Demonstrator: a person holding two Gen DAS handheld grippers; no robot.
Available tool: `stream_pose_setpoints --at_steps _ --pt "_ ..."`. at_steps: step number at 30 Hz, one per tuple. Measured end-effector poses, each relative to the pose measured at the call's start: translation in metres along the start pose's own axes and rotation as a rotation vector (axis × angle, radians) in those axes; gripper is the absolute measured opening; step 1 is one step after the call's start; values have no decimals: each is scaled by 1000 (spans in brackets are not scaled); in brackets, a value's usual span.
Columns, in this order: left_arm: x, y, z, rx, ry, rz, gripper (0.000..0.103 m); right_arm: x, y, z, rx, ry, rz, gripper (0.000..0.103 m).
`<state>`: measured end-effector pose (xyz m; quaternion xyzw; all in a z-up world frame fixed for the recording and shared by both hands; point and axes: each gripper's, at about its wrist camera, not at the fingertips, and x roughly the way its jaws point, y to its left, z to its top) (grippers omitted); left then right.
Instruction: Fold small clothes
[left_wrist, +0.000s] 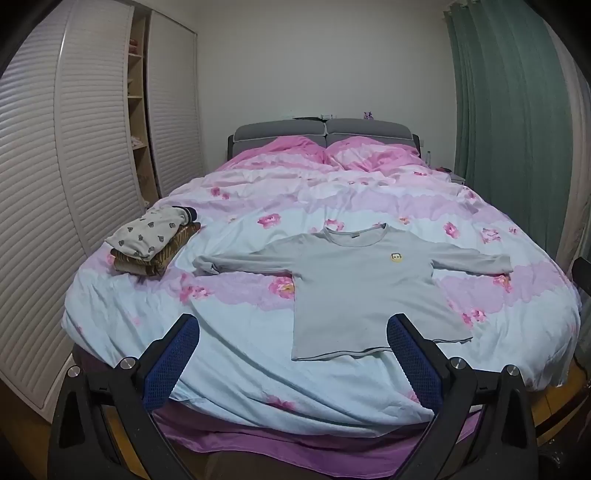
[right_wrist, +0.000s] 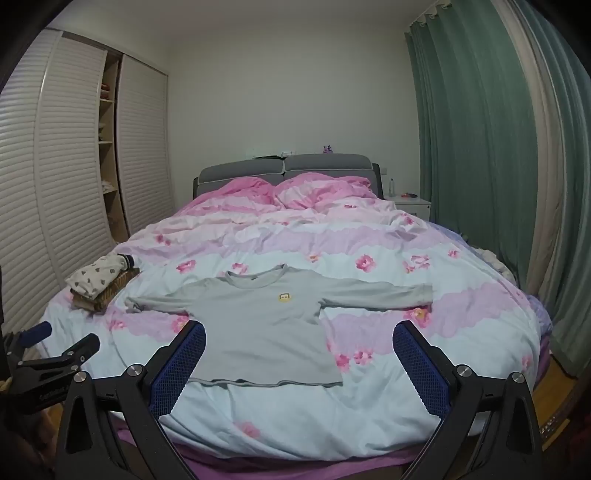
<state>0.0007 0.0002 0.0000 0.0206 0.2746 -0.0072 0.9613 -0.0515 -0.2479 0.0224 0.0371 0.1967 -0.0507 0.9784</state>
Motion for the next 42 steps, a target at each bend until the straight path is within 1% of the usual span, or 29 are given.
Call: stream_pose_setpoints --at_steps 2,9,10,13,27,32,42 --pt "-1 0 0 7 -15 7 103 0 0 0 0 1 1 103" --pt "1 -3 0 8 -17 8 103 2 1 0 2 8 -3 103" --pt "0 -2 0 6 -18 7 103 5 -7 0 1 8 -5 103" --pt "-2 -2 1 5 -22 7 103 6 -8 0 -1 8 -4 103" --pt "-3 1 2 -4 -32 11 103 4 -1 -3 0 12 -8 103" --pt "-5 7 6 -13 -41 12 103 7 -5 -10 3 13 -9 103" --pt "-6 6 7 -12 -45 13 103 7 -4 -8 3 16 -10 103"
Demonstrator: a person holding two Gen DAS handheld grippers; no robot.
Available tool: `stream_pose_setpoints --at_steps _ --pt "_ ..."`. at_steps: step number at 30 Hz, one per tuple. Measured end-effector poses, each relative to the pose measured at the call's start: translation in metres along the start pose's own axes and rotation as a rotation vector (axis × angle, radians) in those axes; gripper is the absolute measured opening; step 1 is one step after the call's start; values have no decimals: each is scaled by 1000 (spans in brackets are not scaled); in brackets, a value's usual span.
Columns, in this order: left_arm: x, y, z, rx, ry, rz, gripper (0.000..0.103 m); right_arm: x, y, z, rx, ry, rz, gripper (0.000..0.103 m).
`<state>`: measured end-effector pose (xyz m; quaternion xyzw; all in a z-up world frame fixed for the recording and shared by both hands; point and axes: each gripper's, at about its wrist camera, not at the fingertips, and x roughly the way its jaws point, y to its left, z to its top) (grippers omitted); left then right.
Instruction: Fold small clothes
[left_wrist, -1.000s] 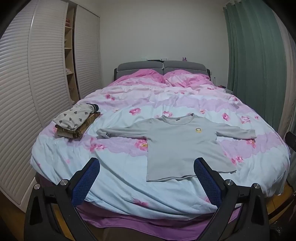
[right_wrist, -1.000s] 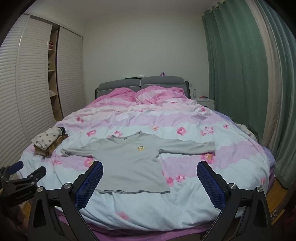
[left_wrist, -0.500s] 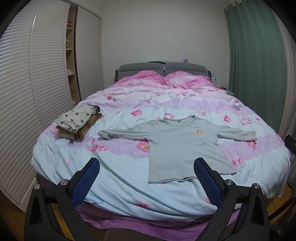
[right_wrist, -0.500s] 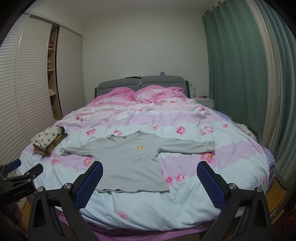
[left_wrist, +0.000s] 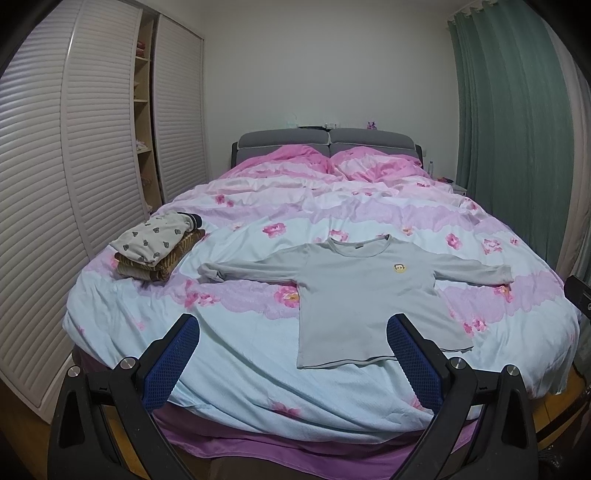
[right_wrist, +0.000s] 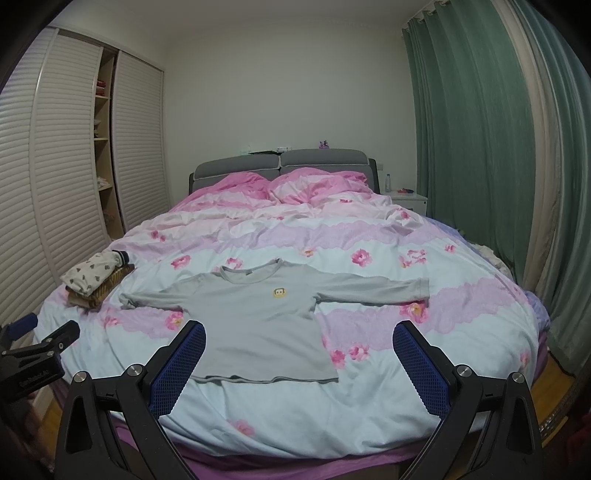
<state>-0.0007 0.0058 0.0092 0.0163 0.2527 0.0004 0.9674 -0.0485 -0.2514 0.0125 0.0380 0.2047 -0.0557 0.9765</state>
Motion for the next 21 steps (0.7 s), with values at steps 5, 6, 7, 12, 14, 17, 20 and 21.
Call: stream_pose_setpoints --at_steps 5,6,7,12,14,17,20,21 --pt "0 0 -1 0 -1 0 103 1 0 -1 0 1 4 103" --pt "0 0 0 0 0 1 103 1 -1 -2 0 1 7 103" --pt "-1 0 -1 0 -2 2 103 2 0 -3 -1 4 11 103" --pt "0 0 0 4 -3 10 103 5 0 -6 -1 12 17 103" --pt "1 0 -1 6 0 11 103 5 1 -6 -2 12 14 103" --pt "1 2 2 3 6 8 103 7 -1 -5 7 15 11 103" --pt "1 2 4 3 4 13 103 8 -2 -4 9 19 8 103" --pt "2 3 6 2 3 14 103 8 -2 -4 10 19 8 103"
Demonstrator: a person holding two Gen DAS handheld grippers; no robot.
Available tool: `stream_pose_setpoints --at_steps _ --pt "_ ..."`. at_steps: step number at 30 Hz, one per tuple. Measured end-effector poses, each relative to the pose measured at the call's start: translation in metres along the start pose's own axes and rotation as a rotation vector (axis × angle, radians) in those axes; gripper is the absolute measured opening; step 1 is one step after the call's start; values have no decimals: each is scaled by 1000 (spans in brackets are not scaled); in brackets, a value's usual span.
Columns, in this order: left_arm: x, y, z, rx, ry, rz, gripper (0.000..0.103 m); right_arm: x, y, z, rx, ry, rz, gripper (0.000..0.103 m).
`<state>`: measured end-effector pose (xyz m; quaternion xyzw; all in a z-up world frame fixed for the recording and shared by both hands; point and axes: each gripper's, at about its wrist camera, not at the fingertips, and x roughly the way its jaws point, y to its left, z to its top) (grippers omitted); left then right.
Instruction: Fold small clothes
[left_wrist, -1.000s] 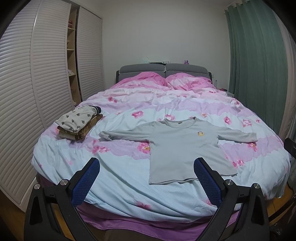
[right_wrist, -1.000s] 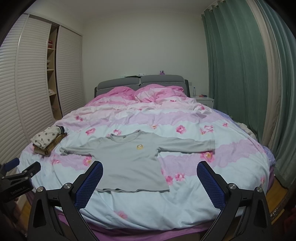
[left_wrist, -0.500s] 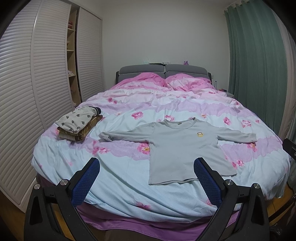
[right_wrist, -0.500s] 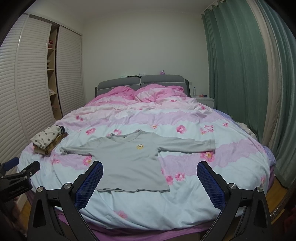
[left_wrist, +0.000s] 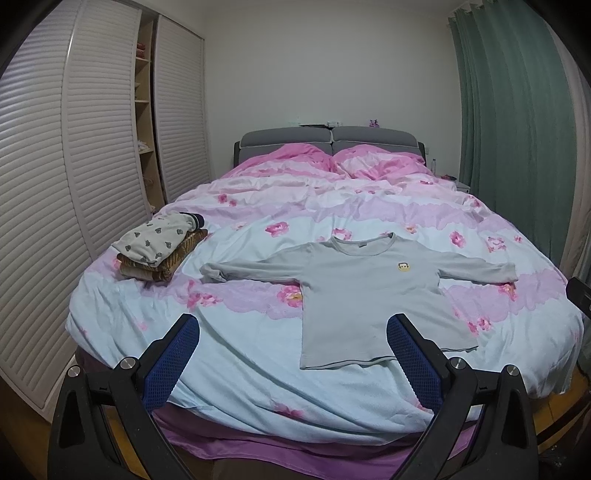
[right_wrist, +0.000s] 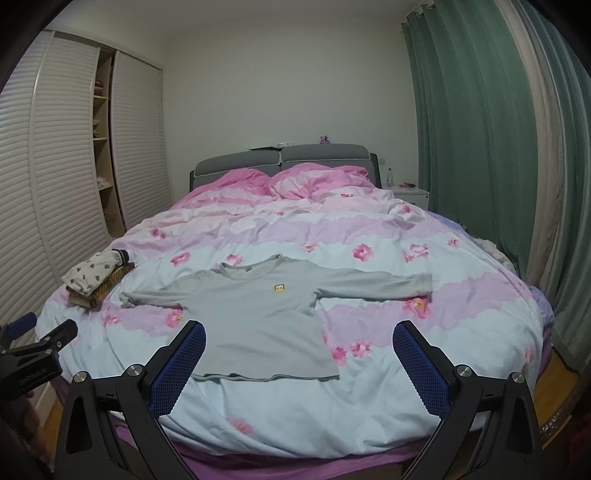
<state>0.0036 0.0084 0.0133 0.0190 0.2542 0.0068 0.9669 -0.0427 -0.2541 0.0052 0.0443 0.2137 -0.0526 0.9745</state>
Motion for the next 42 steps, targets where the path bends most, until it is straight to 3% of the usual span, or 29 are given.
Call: stream_pose_setpoints --at_steps 11,42 --pt "6 -7 5 -5 9 5 103 6 -7 16 16 4 -6 103" --pt "67 -35 81 17 33 -21 103 63 -26 90 52 17 -16 103"
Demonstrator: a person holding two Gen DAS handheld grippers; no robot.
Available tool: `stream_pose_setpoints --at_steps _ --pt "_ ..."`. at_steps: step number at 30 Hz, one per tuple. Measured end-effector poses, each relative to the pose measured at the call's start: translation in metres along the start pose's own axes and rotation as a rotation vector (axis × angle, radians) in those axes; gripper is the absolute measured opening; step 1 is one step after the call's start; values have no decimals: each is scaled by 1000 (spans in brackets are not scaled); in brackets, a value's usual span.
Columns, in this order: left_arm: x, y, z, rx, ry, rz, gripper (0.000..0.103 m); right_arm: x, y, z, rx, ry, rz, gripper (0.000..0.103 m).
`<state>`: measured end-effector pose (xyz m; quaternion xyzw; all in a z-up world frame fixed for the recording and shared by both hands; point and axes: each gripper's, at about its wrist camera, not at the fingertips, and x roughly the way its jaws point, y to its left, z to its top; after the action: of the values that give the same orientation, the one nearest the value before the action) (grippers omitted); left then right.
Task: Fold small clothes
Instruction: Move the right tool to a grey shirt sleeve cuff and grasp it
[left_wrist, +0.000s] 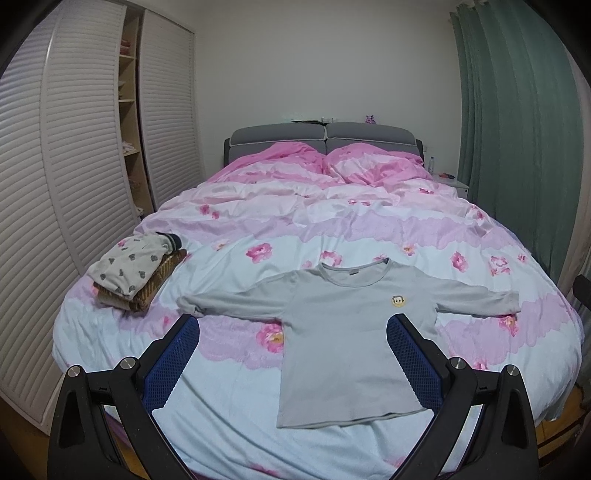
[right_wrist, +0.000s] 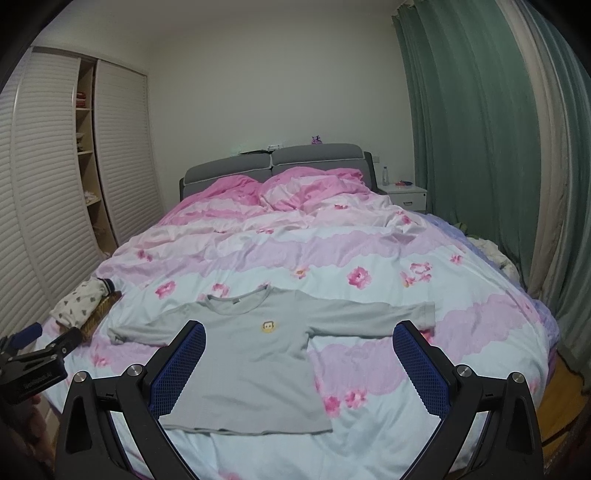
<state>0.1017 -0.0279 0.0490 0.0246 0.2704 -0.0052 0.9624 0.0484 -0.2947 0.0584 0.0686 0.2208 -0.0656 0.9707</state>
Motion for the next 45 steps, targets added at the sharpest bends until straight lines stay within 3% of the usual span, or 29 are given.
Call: stream_pose_setpoints --at_steps 10,21,30,39,45 --pt "31 -16 24 29 14 -5 103 33 -9 16 36 14 -2 103" --pt "69 -32 30 34 44 -26 103 67 -27 17 64 45 -52 103" --pt "113 -86 28 58 51 -95 103 97 -69 10 91 46 -133 101" --pt "161 -177 30 117 32 -178 103 140 -143 2 171 61 -220 88" --pt "188 -226 19 148 32 -197 103 186 -192 -19 221 106 -244 68"
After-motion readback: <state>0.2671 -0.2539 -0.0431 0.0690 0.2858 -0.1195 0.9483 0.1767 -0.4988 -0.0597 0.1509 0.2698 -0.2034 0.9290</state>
